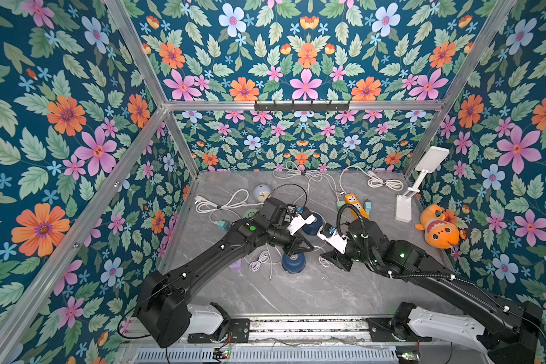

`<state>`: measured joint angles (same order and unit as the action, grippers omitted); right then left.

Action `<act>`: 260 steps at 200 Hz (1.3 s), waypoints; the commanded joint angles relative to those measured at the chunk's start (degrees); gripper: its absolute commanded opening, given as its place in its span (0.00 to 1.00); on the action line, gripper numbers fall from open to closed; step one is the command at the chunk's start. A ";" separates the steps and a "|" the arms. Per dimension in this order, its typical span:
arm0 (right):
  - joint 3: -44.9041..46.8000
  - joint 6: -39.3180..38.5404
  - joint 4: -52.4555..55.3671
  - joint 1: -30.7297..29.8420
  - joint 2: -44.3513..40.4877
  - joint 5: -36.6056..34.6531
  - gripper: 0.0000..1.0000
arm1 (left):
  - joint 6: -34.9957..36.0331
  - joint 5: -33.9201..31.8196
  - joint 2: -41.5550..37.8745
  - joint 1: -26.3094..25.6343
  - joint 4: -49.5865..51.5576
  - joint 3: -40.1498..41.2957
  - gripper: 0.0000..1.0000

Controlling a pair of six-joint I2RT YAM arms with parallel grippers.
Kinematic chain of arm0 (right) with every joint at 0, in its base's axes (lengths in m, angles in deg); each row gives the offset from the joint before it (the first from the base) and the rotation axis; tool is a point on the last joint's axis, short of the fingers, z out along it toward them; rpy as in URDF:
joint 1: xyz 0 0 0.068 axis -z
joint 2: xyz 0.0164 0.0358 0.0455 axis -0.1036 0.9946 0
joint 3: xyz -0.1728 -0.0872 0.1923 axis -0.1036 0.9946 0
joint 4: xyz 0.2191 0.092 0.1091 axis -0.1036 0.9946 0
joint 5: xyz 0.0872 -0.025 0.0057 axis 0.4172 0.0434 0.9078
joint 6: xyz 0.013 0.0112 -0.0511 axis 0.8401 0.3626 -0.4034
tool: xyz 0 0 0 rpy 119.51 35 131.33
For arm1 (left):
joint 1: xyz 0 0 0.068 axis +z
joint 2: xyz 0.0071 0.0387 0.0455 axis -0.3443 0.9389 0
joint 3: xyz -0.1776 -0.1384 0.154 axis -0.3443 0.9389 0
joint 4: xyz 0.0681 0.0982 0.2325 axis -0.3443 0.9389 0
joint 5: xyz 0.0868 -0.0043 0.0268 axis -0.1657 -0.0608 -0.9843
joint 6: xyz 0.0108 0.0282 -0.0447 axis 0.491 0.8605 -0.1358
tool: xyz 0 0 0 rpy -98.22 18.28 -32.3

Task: Charge the cordless meat grinders
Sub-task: Pick up the charging cable from the center of the board.

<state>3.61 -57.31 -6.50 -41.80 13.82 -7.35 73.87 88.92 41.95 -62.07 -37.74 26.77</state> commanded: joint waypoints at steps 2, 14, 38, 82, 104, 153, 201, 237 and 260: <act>-1.52 -3.26 -1.79 -0.76 1.65 -0.77 0.48 | 1.13 2.03 0.44 0.06 1.72 -0.70 0.00; -2.33 -4.20 -0.99 -1.24 2.78 -1.05 0.46 | 1.21 2.25 0.58 0.01 1.98 -0.83 0.00; -3.26 -5.46 0.10 -1.91 4.40 -1.72 0.42 | 1.22 2.54 0.51 0.07 2.33 -1.03 0.00; -3.53 -6.27 0.39 -2.08 4.92 -2.55 0.39 | 1.13 3.54 0.21 0.04 2.43 -0.91 0.00; -3.71 -6.52 0.38 -2.22 5.59 -2.64 0.37 | 1.13 4.11 0.40 0.02 2.56 -1.04 0.00; -3.81 -6.86 0.26 -2.44 6.58 -3.26 0.23 | 0.96 4.93 0.57 0.03 2.61 -0.99 0.00; -2.60 -4.71 1.07 -2.35 5.73 -3.28 0.00 | -3.38 -4.16 -2.43 2.28 -1.72 2.43 0.41; 1.88 3.22 -2.08 -0.24 1.80 -3.27 0.00 | -16.66 -12.71 -13.29 5.71 -24.64 17.15 0.43; 3.39 9.98 -3.76 0.50 0.26 -1.99 0.00 | -26.12 -17.00 -17.23 5.72 -38.52 23.60 0.46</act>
<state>5.97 -55.70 -6.77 -41.74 15.35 -10.74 60.50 78.84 27.59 -56.63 -55.71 45.57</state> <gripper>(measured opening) 0.068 0.451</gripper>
